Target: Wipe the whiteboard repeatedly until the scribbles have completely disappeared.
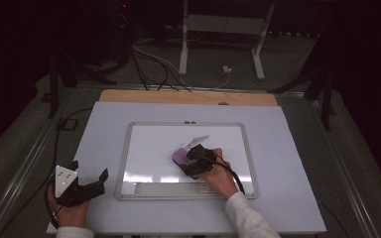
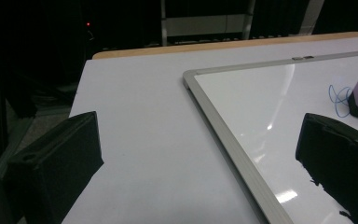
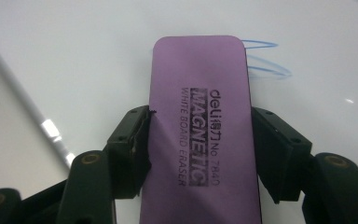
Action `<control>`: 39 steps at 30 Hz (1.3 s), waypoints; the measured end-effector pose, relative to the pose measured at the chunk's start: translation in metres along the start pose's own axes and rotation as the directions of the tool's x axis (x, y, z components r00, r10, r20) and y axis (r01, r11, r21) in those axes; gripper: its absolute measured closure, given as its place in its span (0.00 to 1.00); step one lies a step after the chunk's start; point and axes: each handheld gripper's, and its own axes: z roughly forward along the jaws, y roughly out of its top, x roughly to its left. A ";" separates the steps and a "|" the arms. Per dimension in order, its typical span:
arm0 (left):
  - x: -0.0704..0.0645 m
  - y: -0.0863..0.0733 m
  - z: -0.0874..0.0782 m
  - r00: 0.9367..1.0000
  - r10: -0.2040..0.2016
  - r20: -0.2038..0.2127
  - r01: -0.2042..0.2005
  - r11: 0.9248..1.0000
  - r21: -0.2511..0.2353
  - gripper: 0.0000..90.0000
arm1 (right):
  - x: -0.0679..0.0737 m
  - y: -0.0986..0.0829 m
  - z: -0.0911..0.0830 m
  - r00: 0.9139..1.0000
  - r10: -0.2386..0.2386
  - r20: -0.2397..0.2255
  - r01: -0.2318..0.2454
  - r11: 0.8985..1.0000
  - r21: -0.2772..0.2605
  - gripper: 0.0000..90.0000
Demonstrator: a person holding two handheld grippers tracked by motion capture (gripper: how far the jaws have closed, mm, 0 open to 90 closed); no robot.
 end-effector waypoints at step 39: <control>-0.001 0.000 0.002 1.000 0.001 0.007 -0.001 1.000 0.002 0.01 | -0.040 0.000 0.004 0.963 0.206 0.172 -0.203 0.979 -0.033 0.46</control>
